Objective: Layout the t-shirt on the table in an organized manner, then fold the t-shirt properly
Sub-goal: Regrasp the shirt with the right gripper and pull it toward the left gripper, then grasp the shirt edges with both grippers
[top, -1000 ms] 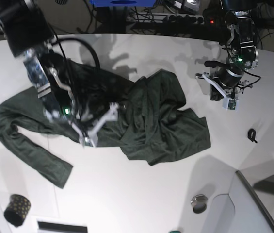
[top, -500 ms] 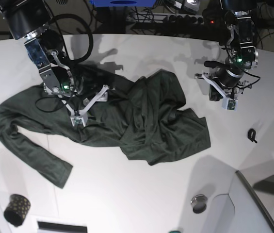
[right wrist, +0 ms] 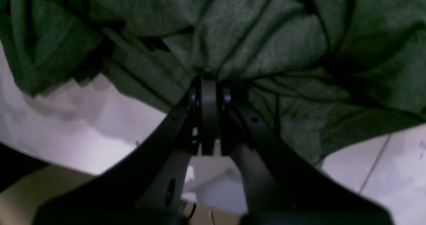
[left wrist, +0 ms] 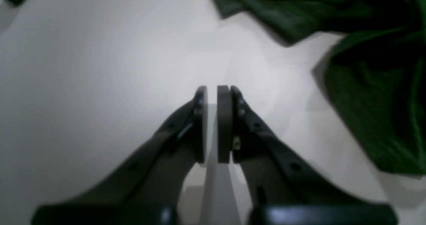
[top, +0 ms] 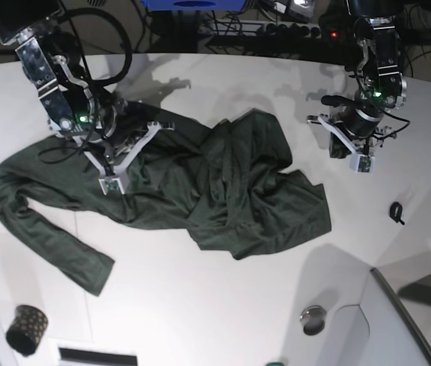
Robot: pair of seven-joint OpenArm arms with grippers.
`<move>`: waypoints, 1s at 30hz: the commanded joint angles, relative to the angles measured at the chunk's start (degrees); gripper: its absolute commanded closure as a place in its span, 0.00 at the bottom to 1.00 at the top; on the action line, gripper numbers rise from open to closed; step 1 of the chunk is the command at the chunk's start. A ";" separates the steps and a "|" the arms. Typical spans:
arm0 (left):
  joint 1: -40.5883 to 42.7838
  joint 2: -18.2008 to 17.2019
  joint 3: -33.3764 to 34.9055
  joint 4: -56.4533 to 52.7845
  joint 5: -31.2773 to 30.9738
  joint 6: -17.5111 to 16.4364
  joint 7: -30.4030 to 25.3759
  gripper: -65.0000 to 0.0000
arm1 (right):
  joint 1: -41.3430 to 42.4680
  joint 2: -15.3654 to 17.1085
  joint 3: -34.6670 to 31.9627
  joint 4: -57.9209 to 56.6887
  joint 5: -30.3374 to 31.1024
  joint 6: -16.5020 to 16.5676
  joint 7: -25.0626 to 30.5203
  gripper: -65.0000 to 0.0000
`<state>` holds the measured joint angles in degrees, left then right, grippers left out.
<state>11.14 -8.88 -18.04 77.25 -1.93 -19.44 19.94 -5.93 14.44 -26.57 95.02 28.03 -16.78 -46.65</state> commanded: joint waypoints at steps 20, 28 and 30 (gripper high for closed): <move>-2.21 -0.13 10.53 1.30 -0.48 0.32 -1.18 0.92 | -4.57 -0.33 11.93 15.61 0.32 0.29 -8.34 0.99; -5.82 5.68 14.57 1.56 -0.57 0.32 -1.09 0.92 | -5.80 -2.44 12.55 7.53 0.41 -0.06 -11.15 0.92; -6.70 6.82 14.57 3.05 -0.57 0.32 -1.09 0.92 | -6.94 -2.44 12.55 9.02 0.41 -0.06 -11.24 0.77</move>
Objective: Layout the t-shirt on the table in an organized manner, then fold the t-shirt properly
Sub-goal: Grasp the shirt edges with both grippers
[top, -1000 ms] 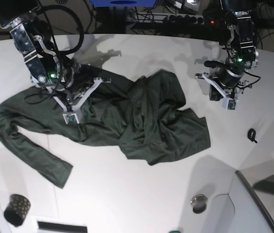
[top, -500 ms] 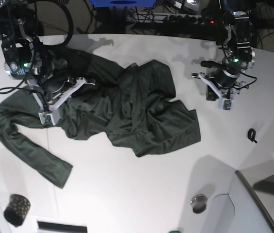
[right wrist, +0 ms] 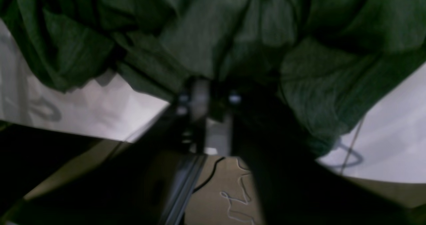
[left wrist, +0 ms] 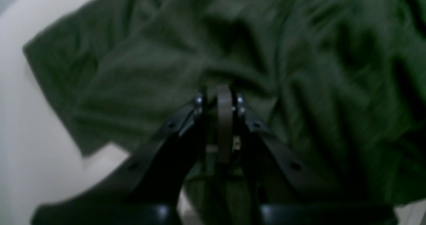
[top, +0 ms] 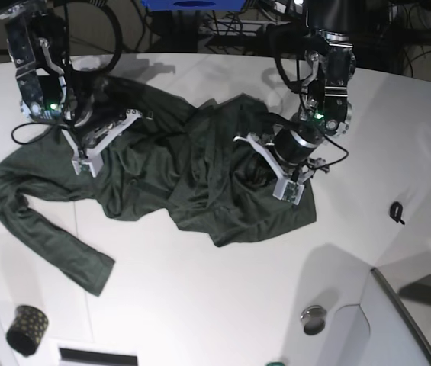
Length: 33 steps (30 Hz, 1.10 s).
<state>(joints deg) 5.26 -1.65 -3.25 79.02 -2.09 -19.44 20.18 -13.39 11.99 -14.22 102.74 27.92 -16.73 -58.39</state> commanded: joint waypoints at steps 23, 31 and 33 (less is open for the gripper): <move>-23.85 -0.15 -0.31 -28.17 -0.51 0.23 -1.68 0.18 | 38.49 3.97 -12.02 -51.27 0.17 14.05 23.89 0.36; -26.22 -0.33 -0.23 -37.40 -0.42 0.32 -1.86 0.18 | 38.05 2.12 -12.38 -49.60 0.25 15.46 24.06 0.36; -26.22 -0.42 -0.23 -38.36 0.11 0.32 -1.86 0.18 | 36.99 2.12 -12.20 -43.97 0.34 15.46 21.60 0.36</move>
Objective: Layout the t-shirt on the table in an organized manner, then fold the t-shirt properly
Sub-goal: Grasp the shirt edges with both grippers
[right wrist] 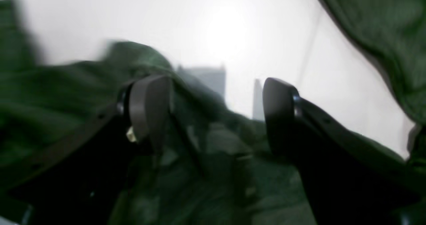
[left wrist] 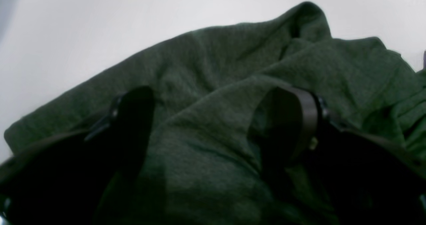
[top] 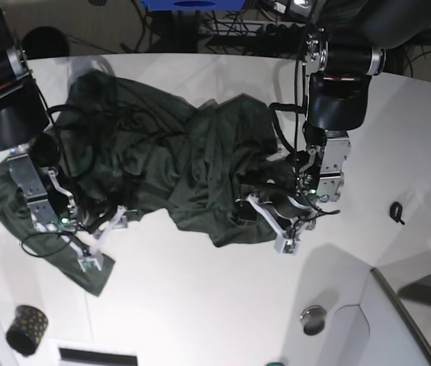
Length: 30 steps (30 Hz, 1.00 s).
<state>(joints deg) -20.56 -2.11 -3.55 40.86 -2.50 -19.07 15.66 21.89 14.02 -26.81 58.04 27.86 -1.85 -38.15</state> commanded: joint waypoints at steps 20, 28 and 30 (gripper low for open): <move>0.12 -4.26 -0.27 -9.35 0.61 0.21 -1.99 1.00 | 3.56 -2.99 0.39 -10.61 0.49 0.84 6.90 0.99; -1.47 -6.64 -0.54 -6.97 0.09 0.21 -3.84 1.00 | 3.82 1.06 0.48 5.65 0.49 0.66 0.74 0.99; -1.73 -6.99 -0.62 -3.28 0.09 0.21 -0.76 1.00 | 3.65 2.20 1.01 11.54 0.49 0.48 -2.42 0.99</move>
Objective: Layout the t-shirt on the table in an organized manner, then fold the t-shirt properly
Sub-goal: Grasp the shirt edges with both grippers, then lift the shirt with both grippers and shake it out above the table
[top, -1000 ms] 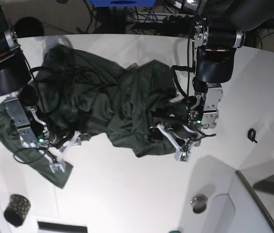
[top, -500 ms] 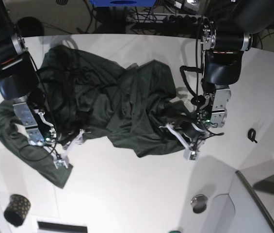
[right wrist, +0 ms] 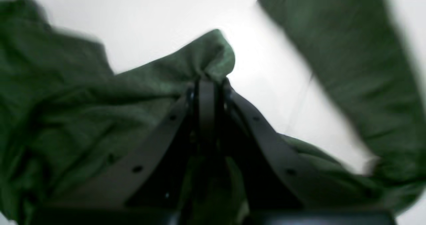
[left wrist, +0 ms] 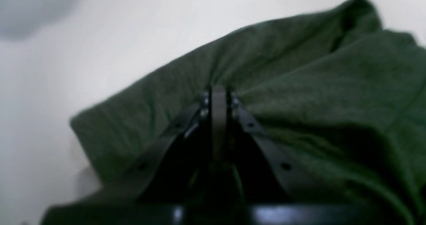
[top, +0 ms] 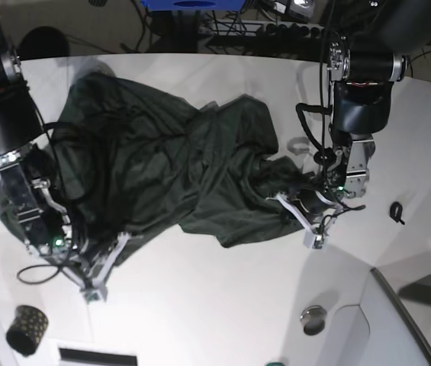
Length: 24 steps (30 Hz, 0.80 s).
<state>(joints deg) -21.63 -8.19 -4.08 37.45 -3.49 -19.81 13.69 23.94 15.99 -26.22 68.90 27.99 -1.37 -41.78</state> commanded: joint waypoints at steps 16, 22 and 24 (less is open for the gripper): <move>0.84 -1.70 -0.19 30.37 0.98 0.78 19.58 1.00 | -5.26 0.50 14.66 21.69 0.19 0.00 -9.34 0.99; 0.05 -3.20 -6.25 34.15 1.42 0.69 22.13 1.00 | -7.20 1.46 23.54 26.61 0.10 0.27 -13.12 0.99; -1.45 -3.29 -6.52 33.89 1.60 0.69 22.04 1.00 | -7.11 2.61 23.62 25.29 0.10 0.27 -12.24 0.99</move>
<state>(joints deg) -21.02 -11.66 -10.96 70.19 -1.17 -18.59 37.19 15.38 18.00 -2.98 93.51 28.29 -1.23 -55.27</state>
